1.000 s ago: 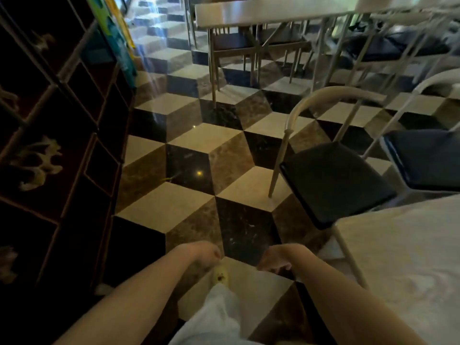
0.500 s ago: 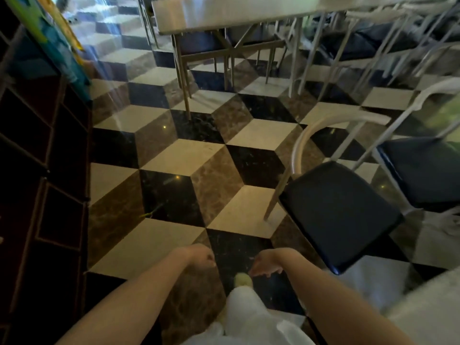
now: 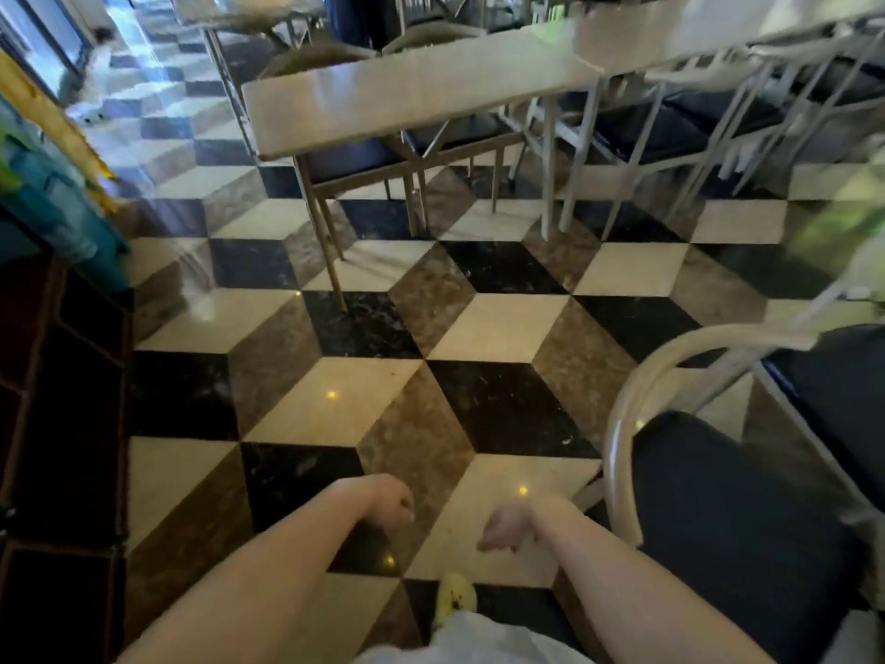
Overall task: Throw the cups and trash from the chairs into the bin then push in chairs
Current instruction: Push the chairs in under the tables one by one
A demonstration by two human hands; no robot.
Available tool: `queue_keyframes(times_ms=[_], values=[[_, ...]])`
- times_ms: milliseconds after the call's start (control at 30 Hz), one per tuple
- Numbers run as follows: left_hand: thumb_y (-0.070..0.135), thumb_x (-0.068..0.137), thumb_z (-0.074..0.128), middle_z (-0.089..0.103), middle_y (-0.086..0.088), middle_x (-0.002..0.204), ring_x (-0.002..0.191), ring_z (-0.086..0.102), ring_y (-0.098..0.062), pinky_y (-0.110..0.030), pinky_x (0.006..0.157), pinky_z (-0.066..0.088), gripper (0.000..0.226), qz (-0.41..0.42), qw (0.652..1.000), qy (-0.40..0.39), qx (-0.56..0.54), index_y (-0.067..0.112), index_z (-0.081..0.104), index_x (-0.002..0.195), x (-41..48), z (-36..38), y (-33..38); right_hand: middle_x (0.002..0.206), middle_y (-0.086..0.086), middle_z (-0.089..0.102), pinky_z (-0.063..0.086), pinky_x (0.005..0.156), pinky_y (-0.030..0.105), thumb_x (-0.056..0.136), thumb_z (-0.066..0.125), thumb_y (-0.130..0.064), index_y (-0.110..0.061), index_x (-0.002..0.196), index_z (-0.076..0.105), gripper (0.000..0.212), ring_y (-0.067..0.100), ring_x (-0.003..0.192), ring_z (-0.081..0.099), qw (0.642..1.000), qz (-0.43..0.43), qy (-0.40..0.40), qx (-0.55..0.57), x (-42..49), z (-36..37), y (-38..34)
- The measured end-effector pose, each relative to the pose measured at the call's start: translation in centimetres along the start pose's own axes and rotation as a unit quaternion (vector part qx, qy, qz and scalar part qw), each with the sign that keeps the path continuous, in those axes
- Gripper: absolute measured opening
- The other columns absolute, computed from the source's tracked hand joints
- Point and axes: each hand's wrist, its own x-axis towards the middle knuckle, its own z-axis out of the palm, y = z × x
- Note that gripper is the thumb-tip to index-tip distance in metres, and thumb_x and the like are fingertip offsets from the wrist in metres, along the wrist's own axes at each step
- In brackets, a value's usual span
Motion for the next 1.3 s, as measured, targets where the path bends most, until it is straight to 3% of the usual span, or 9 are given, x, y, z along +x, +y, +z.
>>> queue_keyframes(times_ms=[267, 400, 533, 633, 900, 1000, 1100, 1233, 1300], values=[[0.05, 0.088, 0.048, 0.05, 0.007, 0.138, 0.129, 0.045, -0.02, -0.045, 0.109, 0.036, 0.045, 0.076, 0.985, -0.016, 0.155, 0.035, 0.05, 0.13, 9.9, -17.2, 5.8, 0.137, 0.006, 0.053, 0.042, 0.1, 0.039, 0.094, 0.046, -0.048, -0.021, 0.136, 0.049, 0.05, 0.023, 0.121, 0.054, 0.99, 0.027, 0.11, 0.079, -5.3, -14.8, 3.8], [0.047, 0.096, 0.041, 0.036, 0.0, 0.152, 0.139, 0.033, -0.023, -0.036, 0.111, 0.027, 0.055, 0.165, 0.917, -0.087, 0.352, 0.023, 0.034, 0.145, 14.5, -24.7, 16.5, 0.134, 0.007, 0.049, 0.038, 0.108, 0.043, 0.097, 0.048, -0.038, -0.011, 0.141, 0.041, 0.052, 0.028, 0.13, 0.045, 0.953, 0.086, 0.138, 0.254, -9.4, -19.9, 9.4], [0.05, 0.09, 0.051, 0.021, -0.005, 0.158, 0.145, 0.02, -0.031, -0.048, 0.117, 0.022, 0.076, 0.278, 0.858, 0.014, 0.432, 0.024, 0.013, 0.151, 18.2, -28.4, 27.0, 0.134, 0.008, 0.055, 0.038, 0.106, 0.042, 0.098, 0.044, -0.036, -0.01, 0.129, 0.054, 0.041, 0.025, 0.123, 0.052, 0.909, 0.098, 0.211, 0.347, -11.7, -20.3, 14.2], [0.052, 0.085, 0.059, 0.006, -0.003, 0.162, 0.148, 0.003, -0.026, -0.047, 0.118, 0.007, 0.092, 0.449, 0.746, 0.117, 0.479, 0.023, 0.002, 0.152, 19.7, -28.9, 32.7, 0.129, 0.012, 0.057, 0.043, 0.099, 0.037, 0.095, 0.051, -0.038, -0.008, 0.125, 0.056, 0.043, 0.029, 0.116, 0.054, 0.839, 0.108, 0.359, 0.395, -10.7, -18.1, 15.4], [0.065, 0.077, 0.058, -0.018, 0.0, 0.159, 0.144, -0.024, -0.022, -0.049, 0.115, -0.012, 0.109, 0.622, 0.452, 0.042, 0.638, 0.024, -0.011, 0.15, 24.7, -29.3, 37.7, 0.159, 0.001, -0.022, -0.005, 0.117, 0.053, 0.086, 0.047, -0.062, -0.026, 0.15, -0.012, 0.094, 0.028, 0.146, -0.016, 0.673, 0.303, 0.48, 0.475, -0.8, -15.4, 11.0], [0.059, 0.081, 0.057, 0.001, 0.004, 0.162, 0.148, -0.01, -0.02, -0.047, 0.116, -0.01, 0.092, 0.651, 0.427, 0.006, 0.627, 0.028, 0.006, 0.151, 26.3, -29.6, 38.4, 0.161, 0.002, -0.01, 0.01, 0.117, 0.052, 0.086, 0.046, -0.061, -0.029, 0.151, -0.006, 0.089, 0.028, 0.148, 0.004, 0.631, 0.35, 0.498, 0.481, 1.4, -15.8, 10.0], [0.039, 0.084, 0.065, 0.043, 0.008, 0.145, 0.141, 0.028, -0.015, -0.043, 0.121, -0.001, 0.061, 0.711, 0.428, -0.015, 0.557, 0.029, 0.041, 0.138, 27.4, -29.6, 39.1, 0.144, -0.001, 0.044, 0.045, 0.099, 0.041, 0.088, 0.048, -0.058, -0.036, 0.148, 0.013, 0.072, 0.019, 0.118, 0.053, 0.55, 0.355, 0.523, 0.546, 1.7, -15.4, 9.8], [0.037, 0.081, 0.068, 0.06, 0.012, 0.122, 0.122, 0.047, -0.01, -0.032, 0.115, 0.015, 0.041, 0.764, 0.337, -0.084, 0.544, 0.032, 0.057, 0.12, 28.7, -29.6, 40.5, 0.117, -0.011, 0.059, 0.048, 0.085, 0.03, 0.09, 0.049, -0.054, -0.039, 0.139, 0.03, 0.055, 0.008, 0.095, 0.059, 0.429, 0.424, 0.549, 0.579, 4.7, -17.6, 6.5], [0.039, 0.079, 0.07, 0.063, 0.013, 0.115, 0.114, 0.051, -0.009, -0.03, 0.108, 0.023, 0.037, 0.76, 0.348, -0.105, 0.539, 0.033, 0.061, 0.115, 28.4, -29.9, 42.1, 0.111, -0.012, 0.061, 0.046, 0.081, 0.029, 0.09, 0.05, -0.052, -0.039, 0.133, 0.038, 0.047, 0.007, 0.091, 0.06, 0.408, 0.462, 0.563, 0.55, 5.1, -18.0, 6.6]])
